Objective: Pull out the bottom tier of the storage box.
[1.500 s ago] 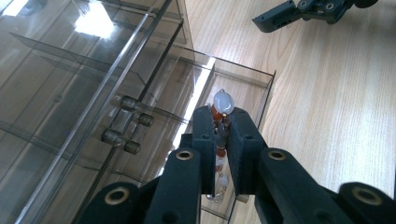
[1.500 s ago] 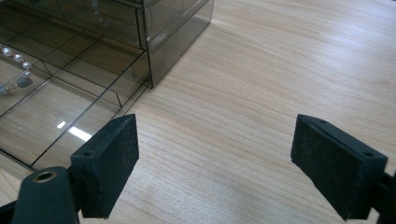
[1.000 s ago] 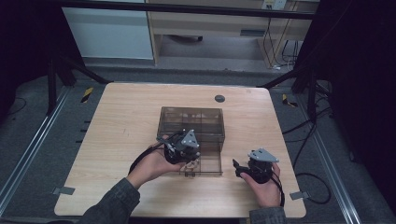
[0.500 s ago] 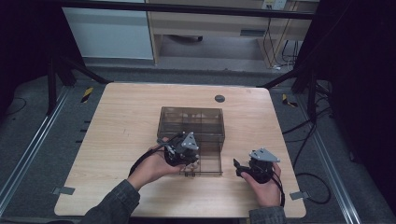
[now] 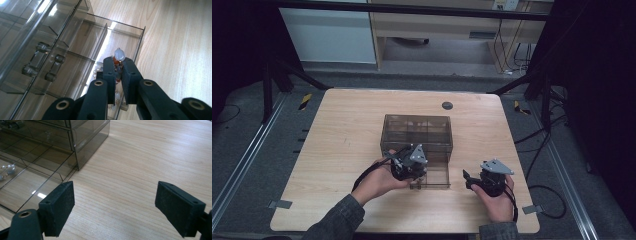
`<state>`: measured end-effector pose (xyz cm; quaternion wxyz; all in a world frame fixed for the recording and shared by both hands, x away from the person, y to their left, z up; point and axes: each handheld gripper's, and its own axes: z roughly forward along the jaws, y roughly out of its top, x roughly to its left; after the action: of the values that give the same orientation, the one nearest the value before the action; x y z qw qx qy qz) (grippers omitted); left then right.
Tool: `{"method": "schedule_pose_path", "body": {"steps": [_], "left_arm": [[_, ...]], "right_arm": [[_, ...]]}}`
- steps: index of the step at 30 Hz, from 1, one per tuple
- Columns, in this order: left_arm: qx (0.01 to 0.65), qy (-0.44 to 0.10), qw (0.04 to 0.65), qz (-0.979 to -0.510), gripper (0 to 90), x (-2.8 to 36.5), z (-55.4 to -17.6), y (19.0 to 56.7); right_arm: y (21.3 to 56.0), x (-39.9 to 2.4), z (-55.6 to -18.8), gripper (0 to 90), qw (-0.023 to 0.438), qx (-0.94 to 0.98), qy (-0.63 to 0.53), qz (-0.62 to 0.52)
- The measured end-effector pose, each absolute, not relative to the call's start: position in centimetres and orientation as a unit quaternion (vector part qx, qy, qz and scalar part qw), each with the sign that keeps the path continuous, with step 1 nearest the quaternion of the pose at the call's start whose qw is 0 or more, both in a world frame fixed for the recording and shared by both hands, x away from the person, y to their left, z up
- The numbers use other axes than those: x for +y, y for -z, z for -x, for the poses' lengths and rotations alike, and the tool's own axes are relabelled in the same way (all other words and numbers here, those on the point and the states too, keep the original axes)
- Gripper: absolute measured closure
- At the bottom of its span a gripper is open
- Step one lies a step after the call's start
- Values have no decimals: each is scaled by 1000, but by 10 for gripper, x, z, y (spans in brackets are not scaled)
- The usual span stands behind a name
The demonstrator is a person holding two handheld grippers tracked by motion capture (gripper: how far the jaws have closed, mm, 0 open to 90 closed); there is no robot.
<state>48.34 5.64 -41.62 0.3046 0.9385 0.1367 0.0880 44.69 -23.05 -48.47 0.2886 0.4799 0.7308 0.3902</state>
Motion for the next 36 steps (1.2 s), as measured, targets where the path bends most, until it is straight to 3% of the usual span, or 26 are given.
{"method": "schedule_pose_path", "body": {"steps": [36], "left_arm": [[151, -85, 245, -954, 820, 63, -497, 439]], "right_arm": [[482, -230, -447, 155, 296, 728, -389, -481]]}}
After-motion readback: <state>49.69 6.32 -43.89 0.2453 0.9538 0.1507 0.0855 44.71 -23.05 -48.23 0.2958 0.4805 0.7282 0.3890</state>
